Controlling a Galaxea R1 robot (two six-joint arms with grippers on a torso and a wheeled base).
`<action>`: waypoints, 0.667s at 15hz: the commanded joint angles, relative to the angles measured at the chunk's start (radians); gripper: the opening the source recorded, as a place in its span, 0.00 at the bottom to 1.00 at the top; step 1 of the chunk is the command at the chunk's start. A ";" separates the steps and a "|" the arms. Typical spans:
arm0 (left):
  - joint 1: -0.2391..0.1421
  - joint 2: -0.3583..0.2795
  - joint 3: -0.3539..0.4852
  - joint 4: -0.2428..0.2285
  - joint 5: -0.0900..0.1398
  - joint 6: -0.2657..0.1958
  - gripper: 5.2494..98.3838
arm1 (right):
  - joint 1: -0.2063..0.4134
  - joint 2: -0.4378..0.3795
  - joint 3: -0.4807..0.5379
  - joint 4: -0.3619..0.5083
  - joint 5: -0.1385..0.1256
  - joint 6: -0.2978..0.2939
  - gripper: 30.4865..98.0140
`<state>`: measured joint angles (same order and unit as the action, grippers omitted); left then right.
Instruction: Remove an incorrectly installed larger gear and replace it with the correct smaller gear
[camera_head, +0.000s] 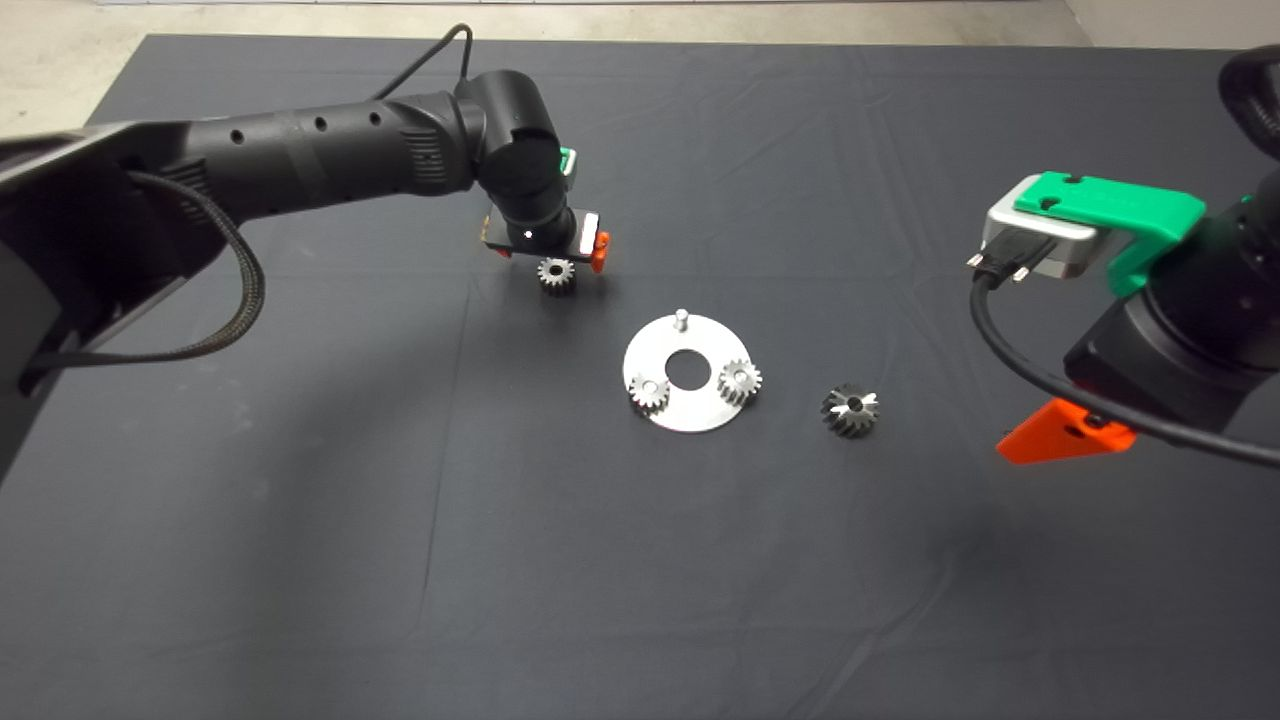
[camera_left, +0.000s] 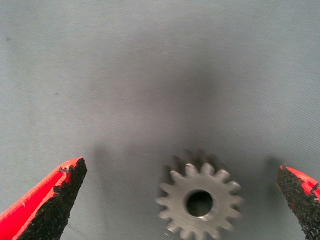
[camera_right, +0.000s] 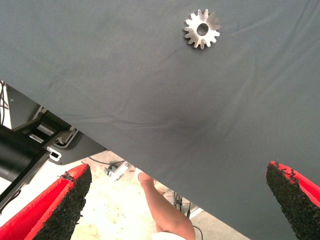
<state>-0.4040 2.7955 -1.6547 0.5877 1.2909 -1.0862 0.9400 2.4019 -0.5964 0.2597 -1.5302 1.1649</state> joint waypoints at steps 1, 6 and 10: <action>-0.013 -0.001 -0.008 0.003 0.010 0.008 0.99 | 0.028 0.003 0.006 0.035 -0.045 0.004 0.92; -0.013 -0.012 0.001 -0.002 0.008 0.008 0.99 | 0.028 0.003 0.006 0.035 -0.045 0.004 0.92; -0.013 -0.012 0.004 -0.039 0.005 0.022 0.99 | 0.028 0.001 0.006 0.035 -0.045 0.004 0.92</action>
<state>-0.4040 2.7864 -1.6602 0.5822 1.2911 -1.0851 0.9400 2.4019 -0.5964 0.2598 -1.5306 1.1648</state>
